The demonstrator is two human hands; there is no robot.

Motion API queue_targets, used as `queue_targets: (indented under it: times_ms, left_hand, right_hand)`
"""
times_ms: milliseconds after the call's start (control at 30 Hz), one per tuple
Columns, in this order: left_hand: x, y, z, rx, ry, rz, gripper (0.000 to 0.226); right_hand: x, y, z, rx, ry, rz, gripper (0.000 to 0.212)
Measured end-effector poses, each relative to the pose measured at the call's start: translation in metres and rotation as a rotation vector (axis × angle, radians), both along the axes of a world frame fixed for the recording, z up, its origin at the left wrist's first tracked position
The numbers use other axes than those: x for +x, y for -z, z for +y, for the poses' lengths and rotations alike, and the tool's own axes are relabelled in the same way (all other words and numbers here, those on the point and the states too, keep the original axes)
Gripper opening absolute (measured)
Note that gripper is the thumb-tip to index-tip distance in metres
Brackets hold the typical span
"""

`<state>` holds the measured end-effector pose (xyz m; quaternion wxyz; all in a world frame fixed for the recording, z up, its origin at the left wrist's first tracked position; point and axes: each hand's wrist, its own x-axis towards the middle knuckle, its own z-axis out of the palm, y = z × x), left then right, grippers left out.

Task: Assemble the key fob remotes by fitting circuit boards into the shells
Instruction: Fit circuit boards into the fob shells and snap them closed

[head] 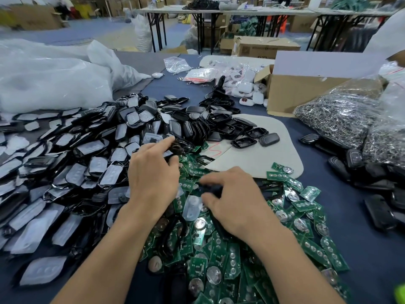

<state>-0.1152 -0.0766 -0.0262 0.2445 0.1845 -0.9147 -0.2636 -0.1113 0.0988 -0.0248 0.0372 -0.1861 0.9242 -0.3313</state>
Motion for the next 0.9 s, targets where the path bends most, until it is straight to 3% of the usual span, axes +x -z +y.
queue_targets:
  times_ms: [133, 200, 267, 333, 500, 600, 700, 800, 900]
  left_hand:
    - [-0.003, 0.005, -0.006, -0.031, 0.025, 0.006, 0.048]
    - [-0.006, 0.006, -0.011, -0.105, 0.089, -0.042, 0.06]
    - [-0.01, 0.01, -0.016, -0.2, 0.213, -0.177, 0.07]
    - [-0.013, 0.014, -0.017, -0.251, 0.291, -0.268, 0.064]
    - [-0.014, 0.009, -0.012, -0.125, 0.198, -0.114, 0.051]
    - [-0.01, 0.005, -0.01, -0.019, 0.163, -0.022, 0.046]
    - [-0.007, 0.001, -0.012, -0.096, 0.099, 0.027, 0.057]
    - [-0.007, 0.0, -0.022, -0.186, 0.059, -0.136, 0.057]
    - [-0.007, 0.003, -0.029, -0.271, 0.136, -0.29, 0.06]
  right_hand:
    - [0.001, 0.0, -0.007, 0.091, -0.086, 0.047, 0.007]
    - [0.0, 0.001, -0.005, 0.076, -0.072, 0.035, 0.02]
    - [-0.002, 0.003, -0.001, -0.057, -0.014, -0.014, 0.025]
    - [-0.004, 0.004, 0.003, -0.266, 0.093, -0.043, 0.025]
    - [-0.011, -0.001, 0.013, -0.653, 0.243, -0.104, 0.017]
    - [-0.01, -0.005, 0.014, -0.773, 0.276, -0.158, 0.026]
    - [-0.012, -0.004, 0.015, -0.836, 0.287, -0.231, 0.029]
    - [-0.014, -0.004, 0.016, -0.847, 0.284, -0.266, 0.016]
    - [-0.012, -0.004, 0.012, -0.977, 0.226, -0.355, 0.018]
